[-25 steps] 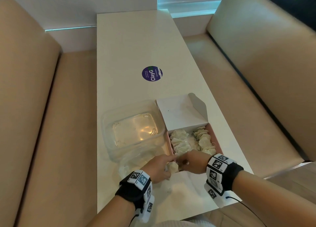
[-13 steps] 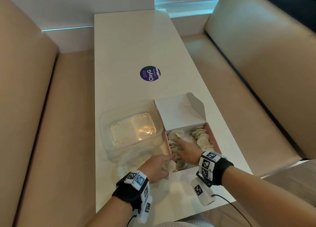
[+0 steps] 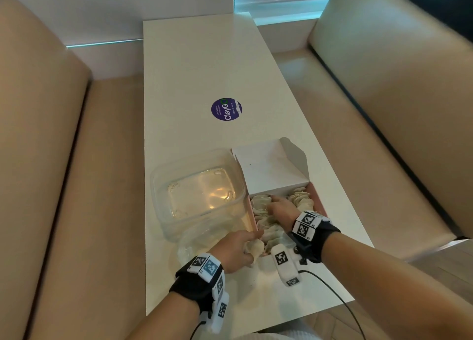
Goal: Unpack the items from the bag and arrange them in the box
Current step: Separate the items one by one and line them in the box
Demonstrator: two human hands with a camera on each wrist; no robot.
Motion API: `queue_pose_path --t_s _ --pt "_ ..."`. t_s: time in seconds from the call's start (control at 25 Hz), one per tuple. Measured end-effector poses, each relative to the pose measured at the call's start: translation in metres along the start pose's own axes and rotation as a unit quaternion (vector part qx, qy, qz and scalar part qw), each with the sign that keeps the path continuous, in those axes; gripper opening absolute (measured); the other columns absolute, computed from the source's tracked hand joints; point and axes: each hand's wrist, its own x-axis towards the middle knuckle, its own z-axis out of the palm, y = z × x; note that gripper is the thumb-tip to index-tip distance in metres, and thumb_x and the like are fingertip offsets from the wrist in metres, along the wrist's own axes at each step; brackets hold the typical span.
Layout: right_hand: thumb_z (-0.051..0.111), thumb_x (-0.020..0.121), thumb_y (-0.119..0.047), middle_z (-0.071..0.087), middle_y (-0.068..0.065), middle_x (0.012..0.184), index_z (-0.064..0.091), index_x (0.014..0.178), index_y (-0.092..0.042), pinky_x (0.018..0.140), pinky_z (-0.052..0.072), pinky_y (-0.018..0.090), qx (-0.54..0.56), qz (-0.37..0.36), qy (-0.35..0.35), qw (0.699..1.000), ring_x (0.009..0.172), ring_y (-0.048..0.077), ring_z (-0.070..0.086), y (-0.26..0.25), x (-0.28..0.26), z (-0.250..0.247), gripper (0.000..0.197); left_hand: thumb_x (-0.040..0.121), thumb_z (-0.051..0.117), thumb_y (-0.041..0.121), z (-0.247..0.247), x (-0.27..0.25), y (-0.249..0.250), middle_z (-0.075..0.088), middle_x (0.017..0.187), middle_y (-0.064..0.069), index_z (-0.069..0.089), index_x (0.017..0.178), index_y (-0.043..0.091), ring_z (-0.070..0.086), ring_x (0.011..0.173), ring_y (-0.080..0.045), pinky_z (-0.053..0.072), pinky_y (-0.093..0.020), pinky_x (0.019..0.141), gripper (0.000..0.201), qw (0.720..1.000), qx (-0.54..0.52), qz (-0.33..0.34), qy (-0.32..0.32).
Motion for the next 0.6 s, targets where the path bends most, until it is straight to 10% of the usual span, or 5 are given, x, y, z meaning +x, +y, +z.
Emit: queue_pose_path --t_s 0.12,0.2,0.28,0.4,0.6 --pt "0.05 0.087 -0.003 0.05 0.014 0.136 0.044 0.135 -0.006 0.101 0.041 0.035 -0.024 -0.034 0.038 0.998 0.119 0.025 0.05 -0.006 -0.019 -0.022 0.048 0.085 0.058 0.005 -0.006 -0.013 0.006 0.057 0.122 -0.002 0.039 0.142 0.039 0.043 0.044 0.002 0.036 -0.008 0.052 0.069 0.998 -0.054 0.018 0.021" --pt "0.059 0.089 -0.017 0.061 0.004 0.121 0.052 0.127 -0.011 0.095 0.048 0.033 -0.114 -0.114 0.062 0.985 0.105 0.016 0.058 -0.009 -0.042 -0.039 0.039 0.084 0.061 0.009 -0.012 -0.021 0.009 0.056 0.09 0.009 0.034 0.136 0.051 0.044 0.048 0.0 0.045 -0.014 0.06 0.072 0.991 -0.111 0.041 0.067" --pt "0.063 0.087 -0.029 0.063 -0.007 0.108 0.054 0.123 -0.017 0.077 0.052 0.022 -0.156 -0.167 -0.04 0.973 0.09 0.007 0.061 -0.014 -0.072 -0.047 0.039 0.083 0.066 0.015 -0.016 -0.023 0.014 0.061 0.107 0.003 0.024 0.138 0.054 0.051 0.062 -0.005 0.049 -0.02 0.078 0.079 0.983 -0.142 0.057 0.101" --pt "0.065 0.085 -0.034 0.06 -0.01 0.101 0.053 0.123 -0.022 0.061 0.047 0.012 -0.207 -0.163 -0.172 0.949 0.079 0.002 0.06 -0.012 -0.096 -0.049 0.042 0.085 0.066 0.016 -0.013 -0.019 0.033 0.063 0.086 0.015 0.012 0.149 0.041 0.055 0.07 -0.002 0.048 -0.016 0.077 0.087 0.984 -0.127 0.091 0.085" --pt "0.067 0.084 -0.018 0.06 -0.006 0.063 0.063 0.082 -0.008 0.051 0.043 0.015 -0.274 -0.176 -0.106 0.94 0.05 0.0 0.056 -0.014 -0.083 -0.083 0.01 0.087 0.067 0.025 -0.004 -0.004 0.057 0.062 0.096 0.01 0.03 0.145 0.034 0.06 0.08 -0.004 0.051 -0.02 0.082 0.069 0.987 -0.087 0.094 0.096"
